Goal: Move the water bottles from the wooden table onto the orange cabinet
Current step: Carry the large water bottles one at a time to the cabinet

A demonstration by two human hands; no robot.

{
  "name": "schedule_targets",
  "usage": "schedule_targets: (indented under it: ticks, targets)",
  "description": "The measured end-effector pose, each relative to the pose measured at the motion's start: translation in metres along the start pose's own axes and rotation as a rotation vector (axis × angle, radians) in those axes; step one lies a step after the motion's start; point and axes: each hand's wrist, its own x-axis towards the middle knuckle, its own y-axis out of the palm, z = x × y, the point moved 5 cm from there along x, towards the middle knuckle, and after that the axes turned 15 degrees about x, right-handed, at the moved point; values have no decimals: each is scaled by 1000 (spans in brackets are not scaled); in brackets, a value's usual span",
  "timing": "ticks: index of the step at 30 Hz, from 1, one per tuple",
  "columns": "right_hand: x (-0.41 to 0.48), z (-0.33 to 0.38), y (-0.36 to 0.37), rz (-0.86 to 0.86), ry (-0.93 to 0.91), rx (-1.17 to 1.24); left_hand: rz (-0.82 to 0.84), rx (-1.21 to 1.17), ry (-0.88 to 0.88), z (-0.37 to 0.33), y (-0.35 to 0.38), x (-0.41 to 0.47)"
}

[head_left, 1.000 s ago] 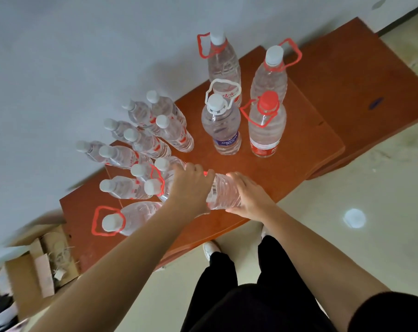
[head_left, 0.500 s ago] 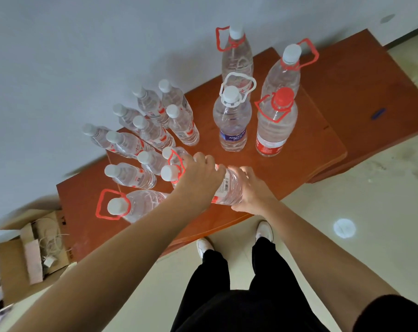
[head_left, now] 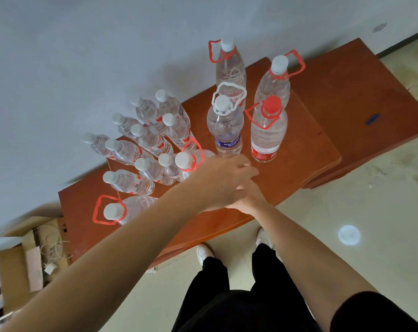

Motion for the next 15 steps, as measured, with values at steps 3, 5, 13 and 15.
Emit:
schedule_targets:
  ticks: [3,5,13,15]
  targets:
    - [-7,-2,-2,-51,-7,59,-677,-191,-97,4,-46,-24]
    - [-15,6,-7,-112,-13,104,-774,-127,-313,25,-47,-36]
    - [-23,-10,0,-208,-58,213,-302,-624,-627,14,60,-61]
    - [-23,-16,3,-230,-23,270,-307,-548,-584,14,53,-53]
